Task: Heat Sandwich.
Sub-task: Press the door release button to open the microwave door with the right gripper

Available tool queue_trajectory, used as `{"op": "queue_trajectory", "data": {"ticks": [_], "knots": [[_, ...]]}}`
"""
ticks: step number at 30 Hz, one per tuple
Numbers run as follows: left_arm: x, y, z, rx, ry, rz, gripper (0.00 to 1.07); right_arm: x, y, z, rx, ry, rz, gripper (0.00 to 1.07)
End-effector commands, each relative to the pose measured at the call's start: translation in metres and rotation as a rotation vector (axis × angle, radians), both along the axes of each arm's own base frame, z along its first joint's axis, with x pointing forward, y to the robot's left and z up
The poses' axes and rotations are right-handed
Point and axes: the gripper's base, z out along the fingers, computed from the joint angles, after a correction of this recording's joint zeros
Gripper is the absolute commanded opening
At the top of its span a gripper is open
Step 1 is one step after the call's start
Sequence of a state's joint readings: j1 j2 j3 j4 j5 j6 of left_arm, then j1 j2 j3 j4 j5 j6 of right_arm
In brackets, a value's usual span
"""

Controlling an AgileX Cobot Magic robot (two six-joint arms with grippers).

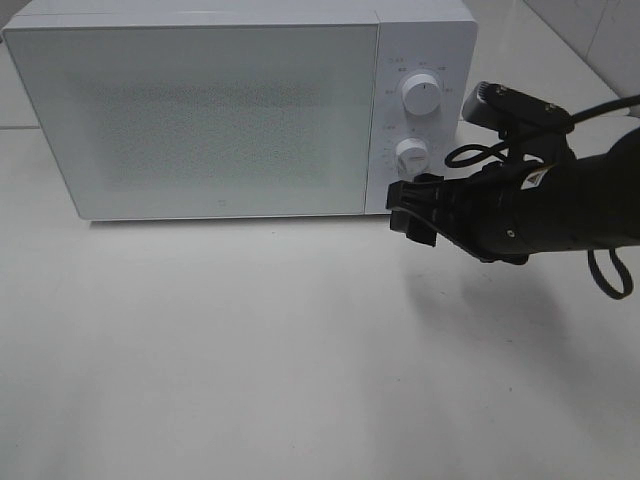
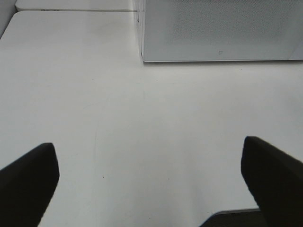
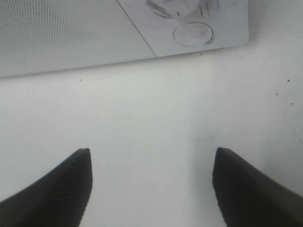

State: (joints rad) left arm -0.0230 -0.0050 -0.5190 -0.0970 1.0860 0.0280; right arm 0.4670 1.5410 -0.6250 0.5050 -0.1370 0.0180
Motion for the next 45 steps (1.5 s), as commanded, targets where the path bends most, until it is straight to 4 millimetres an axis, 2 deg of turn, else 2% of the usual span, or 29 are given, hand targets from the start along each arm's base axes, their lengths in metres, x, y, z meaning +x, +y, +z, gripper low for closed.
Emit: {"op": "queue_trajectory", "data": {"ticks": [1,10,19,23,24,28,31,32,34,37,39,42,45], "knots": [[-0.002,-0.001,0.000,-0.011,-0.028,0.001,0.98,0.001,-0.005,0.008,-0.076,0.072,0.135,0.70],[-0.002,-0.001,0.000,-0.010,-0.024,0.001,0.98,-0.007,-0.012,0.019,-0.235,0.210,0.348,0.70],[-0.002,-0.001,0.000,-0.010,-0.024,0.001,0.98,-0.031,-0.028,0.055,-0.343,0.198,0.410,0.70],[-0.002,-0.001,0.000,-0.010,-0.024,0.001,0.98,-0.050,-0.036,0.080,-0.353,0.152,0.415,0.72],[-0.002,-0.001,0.000,-0.010,-0.024,0.001,0.98,-0.050,-0.036,0.080,-0.353,0.152,0.415,0.72],[-0.002,-0.001,0.000,-0.010,-0.024,0.001,0.98,-0.072,-0.045,0.102,-0.347,0.101,0.417,0.81],[-0.002,-0.001,0.000,-0.010,-0.024,0.001,0.98,-0.081,-0.049,0.109,-0.349,0.095,0.419,0.82],[-0.002,-0.001,0.000,-0.010,-0.024,0.001,0.98,-0.091,-0.053,0.115,-0.351,0.088,0.422,0.82],[-0.002,-0.001,0.000,-0.010,-0.024,0.001,0.98,-0.096,-0.055,0.119,-0.349,0.080,0.422,0.81],[-0.002,-0.001,0.000,-0.010,-0.024,0.001,0.98,-0.116,-0.063,0.130,-0.344,0.049,0.421,0.81],[-0.002,-0.001,0.000,-0.010,-0.024,0.001,0.98,-0.121,-0.065,0.132,-0.342,0.038,0.420,0.80],[-0.002,-0.001,0.000,-0.010,-0.024,0.001,0.98,-0.143,-0.074,0.131,-0.333,-0.007,0.413,0.80],[-0.002,-0.001,0.000,-0.010,-0.024,0.001,0.98,-0.155,-0.079,0.127,-0.325,-0.014,0.404,0.80]]}}
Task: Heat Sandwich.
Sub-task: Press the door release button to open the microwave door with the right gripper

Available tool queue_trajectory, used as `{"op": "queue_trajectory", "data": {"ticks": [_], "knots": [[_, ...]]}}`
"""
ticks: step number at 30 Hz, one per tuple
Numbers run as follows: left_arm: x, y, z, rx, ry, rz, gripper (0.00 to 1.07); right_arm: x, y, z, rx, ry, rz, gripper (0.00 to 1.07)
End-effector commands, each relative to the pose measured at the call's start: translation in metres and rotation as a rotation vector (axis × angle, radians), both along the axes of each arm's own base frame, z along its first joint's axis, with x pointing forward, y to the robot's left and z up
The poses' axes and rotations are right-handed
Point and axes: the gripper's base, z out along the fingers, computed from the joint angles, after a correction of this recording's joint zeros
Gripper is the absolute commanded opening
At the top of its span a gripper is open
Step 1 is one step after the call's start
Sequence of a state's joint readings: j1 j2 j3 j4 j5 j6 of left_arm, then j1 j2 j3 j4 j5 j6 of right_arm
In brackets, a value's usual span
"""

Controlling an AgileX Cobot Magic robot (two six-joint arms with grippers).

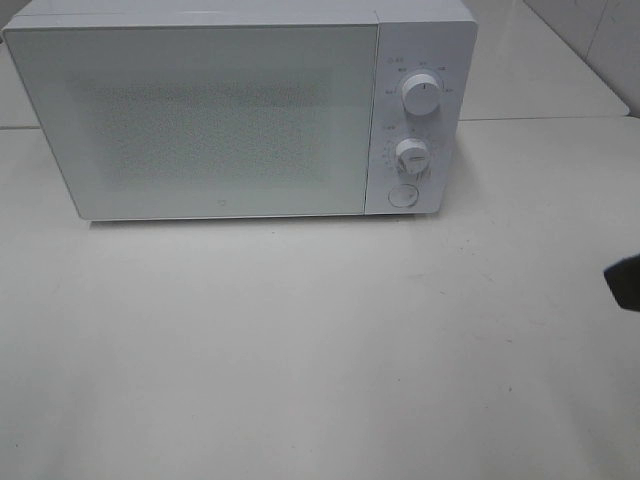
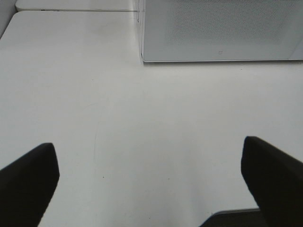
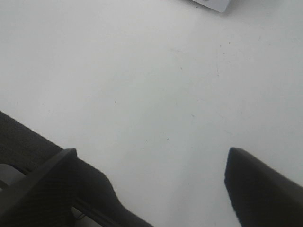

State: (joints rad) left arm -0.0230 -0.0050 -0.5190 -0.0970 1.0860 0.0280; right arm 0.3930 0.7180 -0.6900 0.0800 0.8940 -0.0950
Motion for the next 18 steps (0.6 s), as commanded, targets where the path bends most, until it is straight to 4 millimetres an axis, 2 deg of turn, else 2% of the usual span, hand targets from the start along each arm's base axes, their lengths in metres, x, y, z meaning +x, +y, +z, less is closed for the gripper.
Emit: {"op": "queue_trajectory", "data": {"ticks": [1,4,6,9,11,18], "knots": [[-0.002,-0.001,0.000,-0.010,-0.024,0.001,0.98,-0.020,-0.009,-0.007,0.023,-0.001,-0.034,0.79],[-0.002,-0.001,0.000,-0.010,-0.024,0.001,0.98,-0.030,-0.013,-0.012,0.046,-0.006,-0.058,0.79],[-0.002,-0.001,0.000,-0.010,-0.024,0.001,0.98,-0.044,-0.019,-0.016,0.072,-0.043,-0.078,0.78],[-0.002,-0.001,0.000,-0.010,-0.024,0.001,0.98,-0.050,-0.024,-0.020,0.069,-0.062,-0.097,0.78],[-0.002,-0.001,0.000,-0.010,-0.024,0.001,0.98,-0.059,-0.032,-0.024,0.056,-0.086,-0.163,0.78],[-0.002,-0.001,0.000,-0.010,-0.024,0.001,0.98,-0.082,-0.044,-0.024,0.071,-0.199,-0.285,0.76]]}}
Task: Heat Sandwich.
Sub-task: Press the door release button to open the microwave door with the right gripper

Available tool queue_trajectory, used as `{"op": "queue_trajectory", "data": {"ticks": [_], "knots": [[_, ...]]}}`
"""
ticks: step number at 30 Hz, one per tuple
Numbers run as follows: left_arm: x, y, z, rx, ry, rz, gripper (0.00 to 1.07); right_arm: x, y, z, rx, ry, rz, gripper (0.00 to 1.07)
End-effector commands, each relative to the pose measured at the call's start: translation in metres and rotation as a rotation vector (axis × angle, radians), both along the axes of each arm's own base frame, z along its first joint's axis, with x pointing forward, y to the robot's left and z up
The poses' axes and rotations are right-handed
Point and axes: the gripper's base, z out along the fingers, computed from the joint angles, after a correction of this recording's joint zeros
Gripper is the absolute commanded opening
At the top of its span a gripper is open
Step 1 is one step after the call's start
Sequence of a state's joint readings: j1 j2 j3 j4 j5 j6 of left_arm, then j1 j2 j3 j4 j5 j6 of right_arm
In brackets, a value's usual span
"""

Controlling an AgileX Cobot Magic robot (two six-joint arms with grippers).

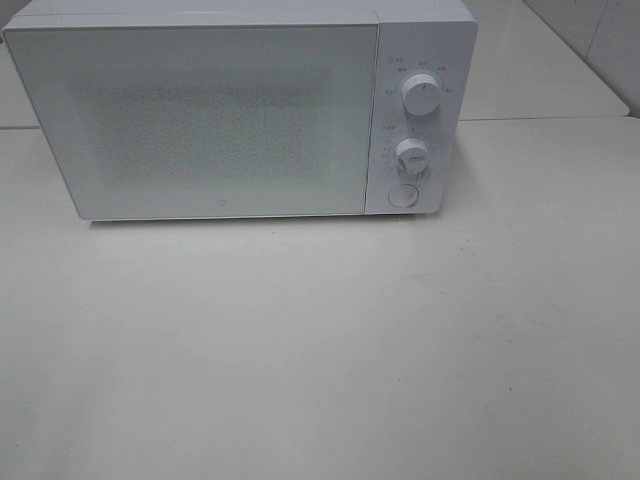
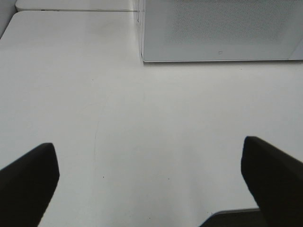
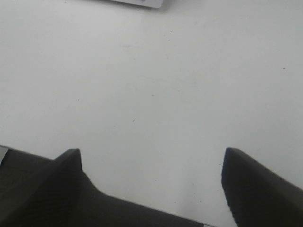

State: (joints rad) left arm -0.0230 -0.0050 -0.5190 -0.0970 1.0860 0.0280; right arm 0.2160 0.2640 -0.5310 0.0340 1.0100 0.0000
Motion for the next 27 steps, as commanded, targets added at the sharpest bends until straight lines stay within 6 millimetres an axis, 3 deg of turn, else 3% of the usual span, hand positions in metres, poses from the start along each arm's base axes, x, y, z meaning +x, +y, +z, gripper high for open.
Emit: {"op": "queue_trajectory", "data": {"ticks": [1,15,27], "knots": [[-0.002,-0.001,0.000,-0.010,-0.024,0.001,0.98,-0.008,-0.003,-0.001,0.001,-0.037,-0.035,0.76],[-0.002,-0.001,0.000,-0.010,-0.024,0.001,0.98,-0.041,-0.010,-0.005,0.017,-0.282,-0.155,0.76],[0.000,-0.001,0.000,-0.010,-0.012,0.001,0.98,-0.041,-0.010,-0.005,0.017,-0.280,-0.155,0.76]]}}
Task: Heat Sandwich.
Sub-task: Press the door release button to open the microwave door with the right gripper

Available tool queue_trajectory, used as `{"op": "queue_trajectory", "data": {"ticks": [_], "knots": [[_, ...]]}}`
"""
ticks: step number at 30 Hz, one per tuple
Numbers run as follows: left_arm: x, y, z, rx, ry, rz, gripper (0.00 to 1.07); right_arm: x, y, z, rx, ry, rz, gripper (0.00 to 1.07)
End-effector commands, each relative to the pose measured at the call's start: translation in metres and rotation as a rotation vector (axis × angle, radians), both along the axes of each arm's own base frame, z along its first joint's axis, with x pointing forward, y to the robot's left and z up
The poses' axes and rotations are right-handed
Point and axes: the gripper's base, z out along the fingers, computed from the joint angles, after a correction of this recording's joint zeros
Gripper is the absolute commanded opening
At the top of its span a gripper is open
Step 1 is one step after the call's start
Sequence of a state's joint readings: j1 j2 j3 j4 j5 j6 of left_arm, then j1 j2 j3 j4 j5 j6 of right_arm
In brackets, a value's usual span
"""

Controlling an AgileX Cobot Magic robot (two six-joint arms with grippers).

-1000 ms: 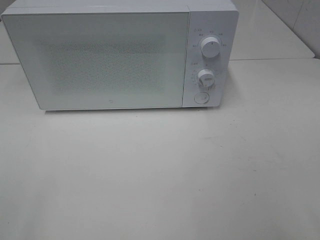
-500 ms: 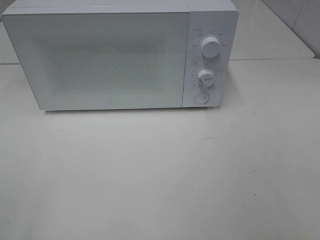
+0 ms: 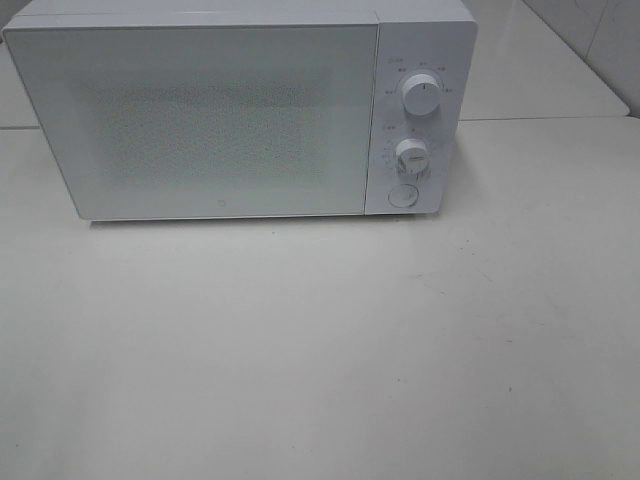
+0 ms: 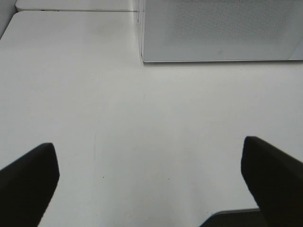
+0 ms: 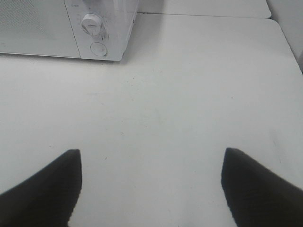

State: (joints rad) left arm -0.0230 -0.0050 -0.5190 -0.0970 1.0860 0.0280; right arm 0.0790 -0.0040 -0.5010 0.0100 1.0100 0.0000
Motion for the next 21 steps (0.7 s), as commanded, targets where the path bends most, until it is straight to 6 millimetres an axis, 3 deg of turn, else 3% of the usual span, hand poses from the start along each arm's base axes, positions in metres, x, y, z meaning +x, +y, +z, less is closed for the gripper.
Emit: {"op": "queue_trajectory", "data": {"ticks": [1,10,14,21], "knots": [[0.000,-0.001,0.000,-0.010,-0.012,0.001,0.98,-0.003,0.000,0.000,0.001,-0.041,-0.008,0.76],[0.000,-0.001,0.000,-0.010,-0.012,0.001,0.98,-0.004,0.000,0.009,0.006,-0.074,-0.006,0.76],[0.000,-0.001,0.000,-0.010,-0.012,0.001,0.98,0.010,0.001,0.023,0.008,-0.091,-0.006,0.76],[0.000,-0.001,0.000,-0.010,-0.012,0.001,0.98,0.033,0.002,0.028,0.007,-0.064,-0.007,0.76]]}}
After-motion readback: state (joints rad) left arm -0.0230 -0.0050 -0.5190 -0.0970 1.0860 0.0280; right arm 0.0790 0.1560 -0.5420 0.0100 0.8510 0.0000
